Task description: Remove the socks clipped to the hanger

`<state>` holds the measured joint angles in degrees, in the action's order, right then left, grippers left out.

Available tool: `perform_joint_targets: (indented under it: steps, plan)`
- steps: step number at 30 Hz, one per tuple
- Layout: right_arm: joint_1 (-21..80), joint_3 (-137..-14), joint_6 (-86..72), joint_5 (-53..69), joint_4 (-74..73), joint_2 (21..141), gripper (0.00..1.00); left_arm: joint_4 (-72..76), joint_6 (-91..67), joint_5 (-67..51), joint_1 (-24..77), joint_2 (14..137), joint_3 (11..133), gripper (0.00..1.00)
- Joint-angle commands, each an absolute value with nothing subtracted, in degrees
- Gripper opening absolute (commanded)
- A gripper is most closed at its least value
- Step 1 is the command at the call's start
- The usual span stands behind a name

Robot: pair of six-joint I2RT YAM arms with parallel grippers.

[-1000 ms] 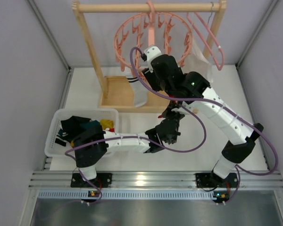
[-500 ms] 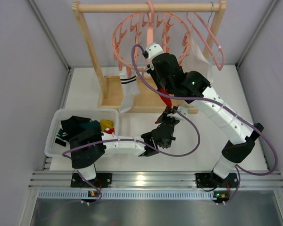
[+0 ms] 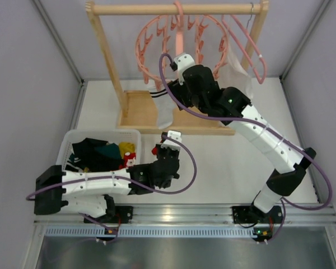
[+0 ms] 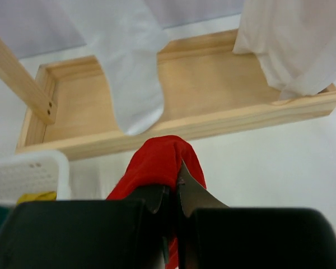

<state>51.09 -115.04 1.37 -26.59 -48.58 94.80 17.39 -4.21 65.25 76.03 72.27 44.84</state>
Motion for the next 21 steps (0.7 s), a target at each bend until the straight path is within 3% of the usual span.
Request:
perform_joint_targets:
  steps: [1,3,7,16,21]
  plan:
    - [50.2,-113.9,0.4,-24.1,-43.9,91.0,0.68,-12.0,-28.4,67.9,76.1,67.4,46.8,0.0]
    - [50.2,-113.5,0.4,-23.3,-43.9,90.5,0.71,-21.3,-37.2,67.7,76.0,65.4,46.1,0.0]
    - [50.3,-112.9,-2.5,-22.2,-44.2,89.5,0.99,-31.2,-45.3,64.4,73.8,58.8,45.0,0.0]
    - [50.4,-107.0,-3.2,-23.0,-43.2,84.9,1.0,-34.1,-38.1,53.2,53.8,47.4,47.5,0.0]
    - [50.4,-105.4,-4.2,-23.1,-43.5,83.5,1.0,-34.1,-35.4,47.5,40.4,48.8,48.4,0.0]
